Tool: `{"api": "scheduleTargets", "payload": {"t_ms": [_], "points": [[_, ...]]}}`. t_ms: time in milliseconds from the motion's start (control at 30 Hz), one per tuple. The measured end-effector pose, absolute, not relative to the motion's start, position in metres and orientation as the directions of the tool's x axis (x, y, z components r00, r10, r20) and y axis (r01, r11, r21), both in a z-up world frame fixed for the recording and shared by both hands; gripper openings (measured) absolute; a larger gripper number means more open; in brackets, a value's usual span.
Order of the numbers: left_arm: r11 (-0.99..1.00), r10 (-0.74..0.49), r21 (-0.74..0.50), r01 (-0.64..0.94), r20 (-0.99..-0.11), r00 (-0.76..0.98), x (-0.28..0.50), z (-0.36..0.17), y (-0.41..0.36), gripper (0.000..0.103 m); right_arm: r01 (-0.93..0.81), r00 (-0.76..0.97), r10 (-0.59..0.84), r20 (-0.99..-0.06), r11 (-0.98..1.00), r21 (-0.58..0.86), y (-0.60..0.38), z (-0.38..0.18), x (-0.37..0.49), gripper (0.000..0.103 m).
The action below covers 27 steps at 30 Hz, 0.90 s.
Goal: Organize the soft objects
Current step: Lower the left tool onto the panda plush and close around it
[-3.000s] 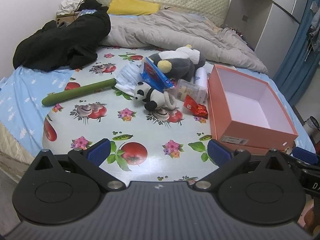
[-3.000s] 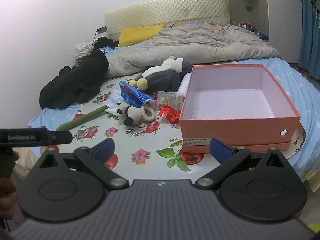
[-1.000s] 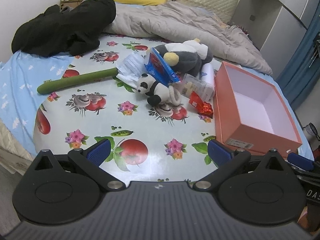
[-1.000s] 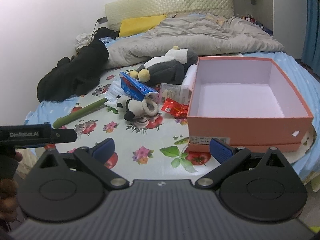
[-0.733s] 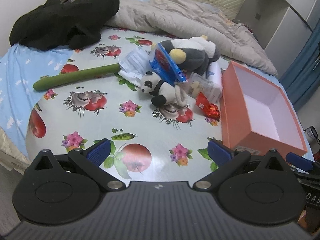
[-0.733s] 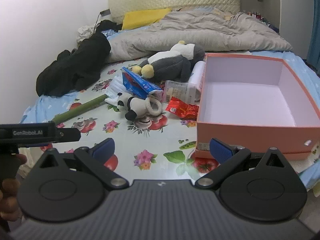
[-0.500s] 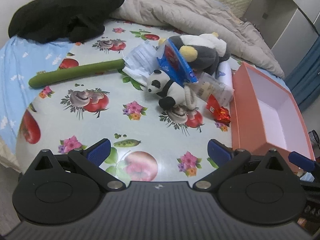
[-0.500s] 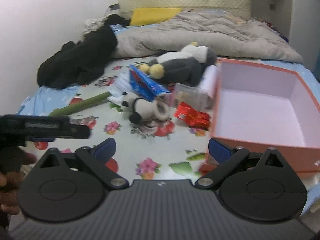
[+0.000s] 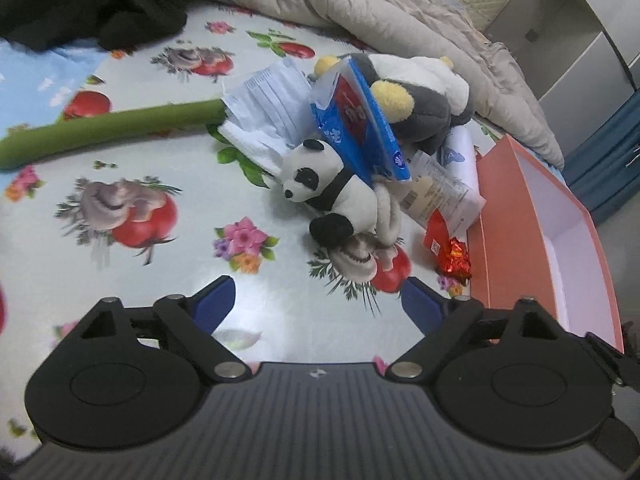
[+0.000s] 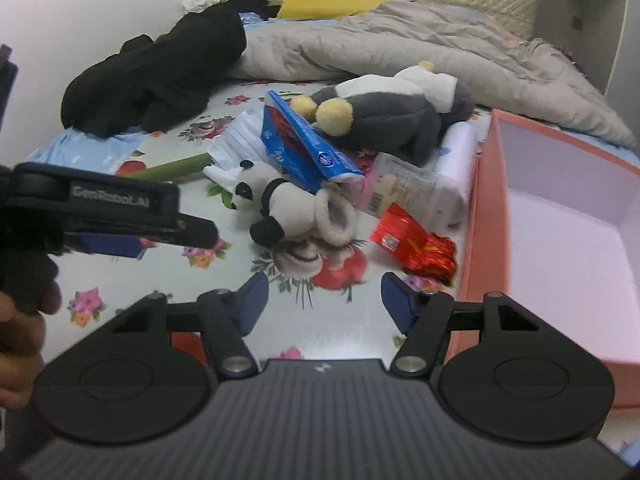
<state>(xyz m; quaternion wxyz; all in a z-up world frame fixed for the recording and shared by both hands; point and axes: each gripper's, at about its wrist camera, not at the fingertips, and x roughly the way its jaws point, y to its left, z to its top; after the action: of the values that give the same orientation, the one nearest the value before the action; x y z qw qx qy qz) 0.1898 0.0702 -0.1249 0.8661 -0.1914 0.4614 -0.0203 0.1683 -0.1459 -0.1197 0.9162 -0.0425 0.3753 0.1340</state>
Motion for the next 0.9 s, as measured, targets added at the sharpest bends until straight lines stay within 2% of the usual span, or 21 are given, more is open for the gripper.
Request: {"api": "scheduleTargets", "payload": {"t_ms": [367,533,700,767,900], "points": [[0.886,-0.304,-0.442,-0.144,-0.785,0.540,0.254,-0.177,0.072,0.077,-0.216,0.709,0.041,-0.704,0.963,-0.161,-0.130,-0.167,0.229,0.065],[0.856,-0.339,-0.489,-0.167,-0.776,0.532,0.274,-0.199,0.076,0.076,-0.201,0.736,-0.037,-0.676,0.941,-0.271,-0.123,-0.187,0.245,0.065],[0.797,-0.398,-0.568,-0.205,-0.749,0.529,0.286,-0.219,0.083,0.075,-0.207,0.738,-0.082,-0.670,0.918,-0.340,-0.120,-0.202,0.257,0.054],[0.780,-0.418,-0.594,-0.196,-0.728,0.543,0.288,-0.220,0.084,0.073,-0.214,0.736,-0.095,-0.670,0.907,-0.363,-0.118,-0.208,0.260,0.047],[0.748,-0.461,-0.638,-0.183,-0.698,0.548,0.294,-0.227,0.084,0.049,-0.220,0.738,-0.107,-0.667,0.896,-0.387,-0.117,-0.212,0.263,0.026]]}}
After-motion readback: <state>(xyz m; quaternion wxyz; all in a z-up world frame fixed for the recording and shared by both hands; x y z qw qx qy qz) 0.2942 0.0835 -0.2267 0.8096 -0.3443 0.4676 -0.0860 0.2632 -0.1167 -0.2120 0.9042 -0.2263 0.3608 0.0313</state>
